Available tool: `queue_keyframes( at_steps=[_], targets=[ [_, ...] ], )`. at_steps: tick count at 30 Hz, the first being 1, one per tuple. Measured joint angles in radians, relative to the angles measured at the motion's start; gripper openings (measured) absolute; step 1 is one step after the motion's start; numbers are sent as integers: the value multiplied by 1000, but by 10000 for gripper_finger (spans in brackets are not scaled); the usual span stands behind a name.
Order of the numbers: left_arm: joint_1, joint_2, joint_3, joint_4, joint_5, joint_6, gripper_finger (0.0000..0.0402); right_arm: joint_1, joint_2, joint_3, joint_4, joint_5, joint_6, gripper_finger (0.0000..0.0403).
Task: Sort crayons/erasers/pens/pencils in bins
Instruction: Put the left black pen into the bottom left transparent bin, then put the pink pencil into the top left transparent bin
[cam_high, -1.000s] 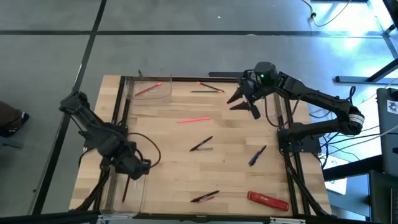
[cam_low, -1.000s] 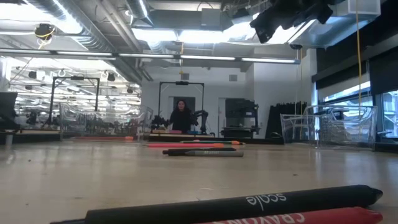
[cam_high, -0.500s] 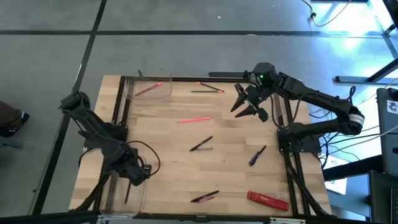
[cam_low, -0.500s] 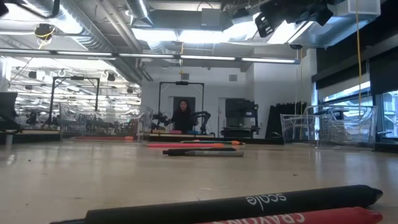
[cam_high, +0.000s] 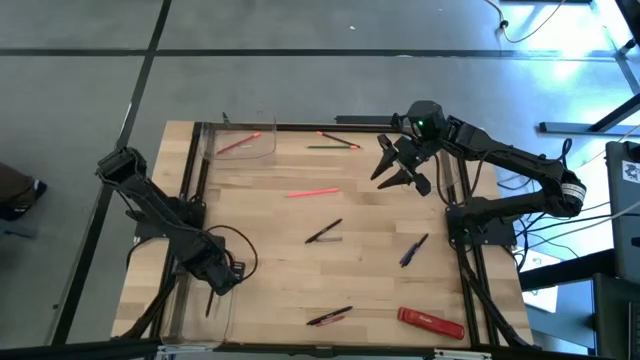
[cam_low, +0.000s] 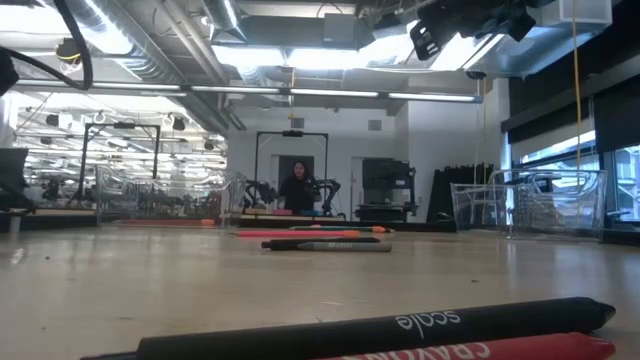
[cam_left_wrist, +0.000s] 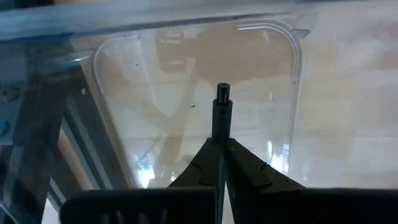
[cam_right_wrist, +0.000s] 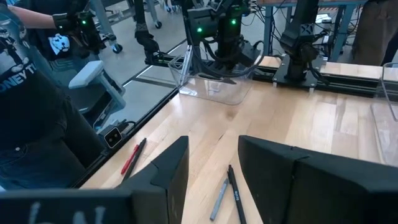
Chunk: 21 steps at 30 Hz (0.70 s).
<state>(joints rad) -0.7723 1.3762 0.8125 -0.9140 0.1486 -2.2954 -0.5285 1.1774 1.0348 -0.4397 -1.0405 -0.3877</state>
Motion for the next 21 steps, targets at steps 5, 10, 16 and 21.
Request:
queue_keyframes(
  at_steps=[5, 10, 16, 21],
  targets=[
    [0, 0, 0, 5, -8, 41, 29, 0, 0, 0, 0, 0, 0, 142],
    [0, 0, 0, 11, -7, 47, 59, 0, 0, 0, 0, 0, 0, 142],
    [0, 0, 8, 7, -8, 54, 74, 0, 0, 0, 11, 9, 21, 142],
    [-8, -24, 92, -27, -72, 111, 71, 0, -2, 36, -20, 172, 107, 142]
  ],
)
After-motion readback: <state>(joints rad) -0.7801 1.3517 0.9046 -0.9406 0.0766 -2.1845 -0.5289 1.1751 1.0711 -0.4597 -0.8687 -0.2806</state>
